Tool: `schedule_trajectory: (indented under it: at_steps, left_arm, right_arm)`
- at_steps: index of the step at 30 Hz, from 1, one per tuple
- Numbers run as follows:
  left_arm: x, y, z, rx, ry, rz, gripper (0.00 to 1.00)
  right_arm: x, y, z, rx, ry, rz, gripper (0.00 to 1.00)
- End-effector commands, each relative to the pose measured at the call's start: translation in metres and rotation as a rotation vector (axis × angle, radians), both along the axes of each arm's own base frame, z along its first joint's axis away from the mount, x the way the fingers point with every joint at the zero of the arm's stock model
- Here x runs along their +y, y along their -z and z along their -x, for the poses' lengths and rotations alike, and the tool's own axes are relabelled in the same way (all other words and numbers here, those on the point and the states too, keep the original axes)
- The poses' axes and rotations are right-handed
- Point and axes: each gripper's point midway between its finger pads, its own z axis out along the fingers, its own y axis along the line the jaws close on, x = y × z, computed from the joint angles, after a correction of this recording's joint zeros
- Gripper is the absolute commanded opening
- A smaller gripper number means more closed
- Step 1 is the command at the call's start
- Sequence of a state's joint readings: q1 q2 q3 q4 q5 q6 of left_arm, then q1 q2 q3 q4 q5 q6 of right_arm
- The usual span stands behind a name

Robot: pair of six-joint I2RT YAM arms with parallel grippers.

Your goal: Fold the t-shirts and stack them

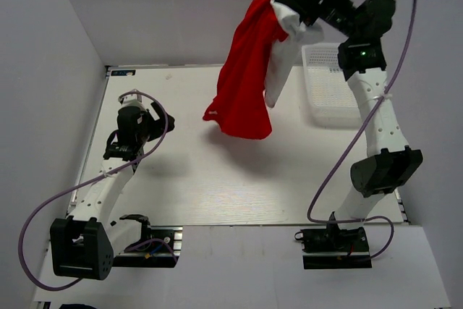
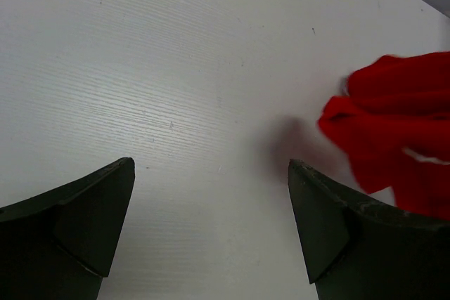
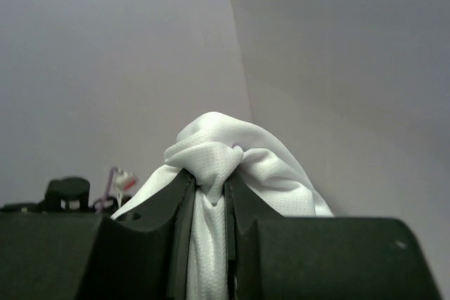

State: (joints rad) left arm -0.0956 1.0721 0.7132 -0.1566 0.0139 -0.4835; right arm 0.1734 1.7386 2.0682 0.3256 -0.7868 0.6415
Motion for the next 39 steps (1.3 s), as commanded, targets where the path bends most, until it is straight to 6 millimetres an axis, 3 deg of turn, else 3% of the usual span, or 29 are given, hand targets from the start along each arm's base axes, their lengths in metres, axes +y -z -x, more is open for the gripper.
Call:
schedule_trajectory:
  at_steps: [1,2,3,4,5,6,7,8,9,10,11,12,13,16,19,20,21,25,26,28,31,32,33,34,35,36,37,38,39]
  left_arm:
    - [0.002,-0.003,0.004,-0.006,-0.017,0.006,1.0]
    - [0.004,-0.004,0.005,-0.006,-0.032,0.008,1.0]
    - [0.006,-0.004,0.005,-0.006,-0.042,0.004,1.0]
    - [0.006,-0.004,0.005,-0.006,-0.042,0.004,1.0]
    - [0.005,-0.004,0.005,-0.005,-0.046,0.012,1.0]
    - [0.005,-0.006,0.004,-0.014,-0.046,0.013,1.0]
    - [0.005,-0.006,0.004,-0.014,-0.046,0.013,1.0]
    - [0.005,-0.008,0.002,-0.024,-0.046,0.014,1.0]
    - [0.005,-0.003,0.002,-0.01,-0.046,0.012,1.0]
    - [0.005,-0.003,0.002,-0.01,-0.046,0.012,1.0]
    - [0.005,0.0,0.001,0.001,-0.046,0.011,1.0]
    - [0.002,0.004,0.001,0.012,-0.034,0.016,1.0]
    - [0.002,0.004,0.001,0.012,-0.034,0.016,1.0]
    - [0.0,0.005,0.0,0.024,-0.03,0.027,1.0]
    - [0.0,0.006,0.0,0.035,-0.03,0.026,1.0]
    - [0.0,0.006,0.0,0.035,-0.03,0.026,1.0]
    - [0.0,0.004,-0.002,0.026,-0.03,0.027,1.0]
    - [0.0,0.008,0.0,0.036,-0.035,0.034,1.0]
    - [0.0,0.011,0.0,0.045,-0.035,0.033,1.0]
    - [-0.004,0.007,-0.001,0.038,-0.014,0.044,1.0]
    - [-0.004,0.007,0.002,0.063,-0.015,0.042,1.0]
    - [-0.002,0.009,0.003,0.072,-0.026,0.035,1.0]
    - [0.0,0.009,0.003,0.071,-0.035,0.03,1.0]
    - [0.0,0.009,0.003,0.071,-0.035,0.03,1.0]
    - [0.0,0.005,0.003,0.06,-0.035,0.031,1.0]
    - [0.0,0.002,0.004,0.051,-0.035,0.032,1.0]
    - [0.0,0.002,0.004,0.051,-0.035,0.032,1.0]
    - [0.002,0.002,0.003,0.05,-0.043,0.028,1.0]
    - [0.002,-0.001,0.004,0.041,-0.043,0.029,1.0]
  right_arm:
    - [0.011,0.05,-0.011,0.071,0.066,0.078,0.0]
    - [0.015,0.065,-0.019,0.098,0.106,0.092,0.04]
    - [0.026,0.129,-0.032,0.213,0.113,0.161,0.11]
    - [0.026,0.149,-0.037,0.26,0.157,0.18,0.19]
    - [0.035,0.193,-0.036,0.324,0.156,0.236,0.33]
    - [0.046,0.223,-0.033,0.377,0.141,0.279,0.34]
    - [0.044,0.265,-0.038,0.458,0.197,0.327,0.34]
    - [0.053,0.308,-0.029,0.545,0.181,0.371,0.41]
    - [0.056,0.331,-0.025,0.578,0.171,0.401,0.53]
    - [0.05,0.371,-0.019,0.665,0.207,0.445,0.64]
    - [0.056,0.388,-0.011,0.692,0.198,0.482,0.83]
    - [0.052,0.403,-0.012,0.715,0.237,0.51,0.9]
    - [0.044,0.421,-0.01,0.744,0.286,0.544,0.9]
    - [0.032,0.436,-0.003,0.739,0.373,0.613,0.9]
    - [0.029,0.419,0.008,0.639,0.414,0.652,0.9]
    - [0.031,0.426,0.016,0.636,0.394,0.697,0.9]
    - [0.032,0.42,0.021,0.62,0.389,0.703,0.9]
    - [0.056,0.408,0.039,0.489,0.323,0.782,0.9]
    - [0.072,0.406,0.05,0.453,0.284,0.795,0.9]
    - [0.09,0.408,0.05,0.375,0.249,0.848,0.9]
    - [0.118,0.423,0.052,0.353,0.179,0.943,0.9]
    - [0.127,0.441,0.056,0.362,0.145,0.984,0.9]
    - [0.142,0.423,0.048,0.315,0.136,0.96,0.9]
    - [0.152,0.453,0.054,0.345,0.094,1.02,0.9]
    - [0.163,0.455,0.059,0.33,0.068,1.029,0.9]
    - [0.173,0.445,0.053,0.297,0.069,1.017,0.9]
    - [0.177,0.45,0.054,0.293,0.081,1.042,0.9]
    - [0.182,0.479,0.057,0.325,0.072,1.095,0.9]
    - [0.185,0.475,0.048,0.325,0.097,1.09,0.9]
